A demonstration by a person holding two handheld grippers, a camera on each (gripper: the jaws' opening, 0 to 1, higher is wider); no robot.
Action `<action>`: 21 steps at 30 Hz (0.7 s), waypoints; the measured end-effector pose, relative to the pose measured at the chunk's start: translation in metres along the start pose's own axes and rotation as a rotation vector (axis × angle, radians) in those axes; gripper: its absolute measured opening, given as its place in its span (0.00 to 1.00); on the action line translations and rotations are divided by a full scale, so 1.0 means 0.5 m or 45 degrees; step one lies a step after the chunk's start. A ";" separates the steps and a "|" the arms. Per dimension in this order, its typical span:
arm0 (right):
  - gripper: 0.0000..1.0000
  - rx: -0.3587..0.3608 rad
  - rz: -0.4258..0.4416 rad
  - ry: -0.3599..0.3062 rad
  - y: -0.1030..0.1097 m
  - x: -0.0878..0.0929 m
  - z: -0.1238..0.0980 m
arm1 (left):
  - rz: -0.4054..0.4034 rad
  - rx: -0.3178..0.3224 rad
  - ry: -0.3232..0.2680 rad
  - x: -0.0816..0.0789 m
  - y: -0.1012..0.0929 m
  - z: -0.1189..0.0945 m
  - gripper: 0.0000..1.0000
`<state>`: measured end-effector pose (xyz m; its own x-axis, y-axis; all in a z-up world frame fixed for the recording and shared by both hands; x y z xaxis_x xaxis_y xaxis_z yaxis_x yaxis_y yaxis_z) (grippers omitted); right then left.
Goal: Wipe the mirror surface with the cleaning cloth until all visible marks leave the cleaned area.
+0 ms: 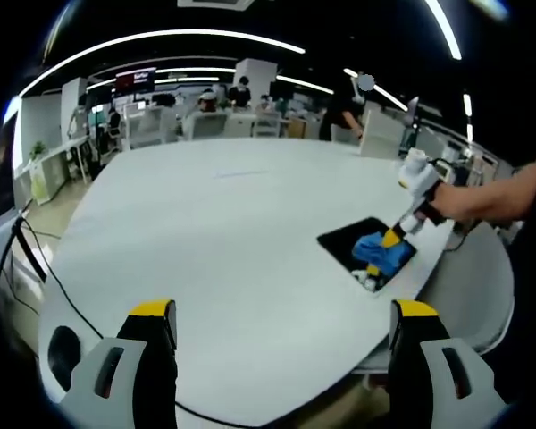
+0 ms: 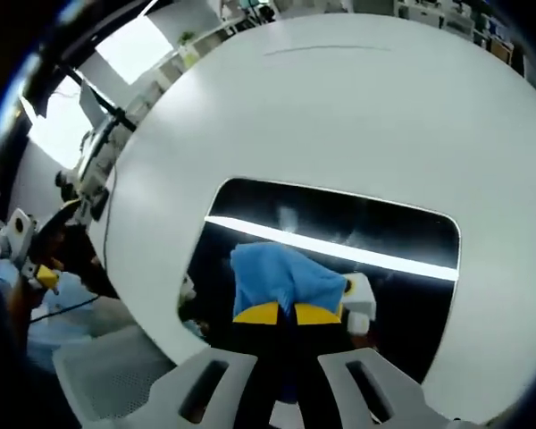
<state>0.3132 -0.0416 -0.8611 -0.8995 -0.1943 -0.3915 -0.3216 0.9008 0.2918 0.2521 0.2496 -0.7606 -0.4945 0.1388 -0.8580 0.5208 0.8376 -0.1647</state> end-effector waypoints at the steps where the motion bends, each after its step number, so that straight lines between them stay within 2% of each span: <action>1: 0.00 0.002 0.002 0.000 -0.002 -0.007 0.002 | -0.004 0.000 0.000 0.001 0.000 0.000 1.00; 7: 0.00 0.032 -0.019 -0.008 -0.017 -0.055 0.018 | 0.002 0.020 0.030 0.017 -0.019 0.010 1.00; 14: 0.00 0.047 -0.004 -0.028 -0.036 -0.106 0.034 | -0.015 0.000 0.004 0.011 -0.028 0.011 1.00; 19: 0.00 0.052 -0.028 -0.014 -0.038 -0.128 0.045 | -0.014 -0.008 -0.020 -0.007 -0.034 0.006 1.00; 21: 0.00 0.049 -0.047 0.020 -0.038 -0.128 0.045 | -0.012 -0.017 -0.022 -0.007 -0.026 0.005 1.00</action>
<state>0.3834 -0.0373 -0.8612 -0.8918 -0.2330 -0.3877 -0.3429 0.9073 0.2434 0.2488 0.2368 -0.7567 -0.4868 0.1218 -0.8650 0.5067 0.8460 -0.1660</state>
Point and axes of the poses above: the point that each gripper's makers call its tool centre point, and the gripper's own axes: z roughly forward along the fingers, y roughly to its left, x roughly out of its underside, the point moved 1 cm from there along -z, roughly backward along the fingers, and after that the axes turned 3 degrees about -y, right-handed, at the moved point
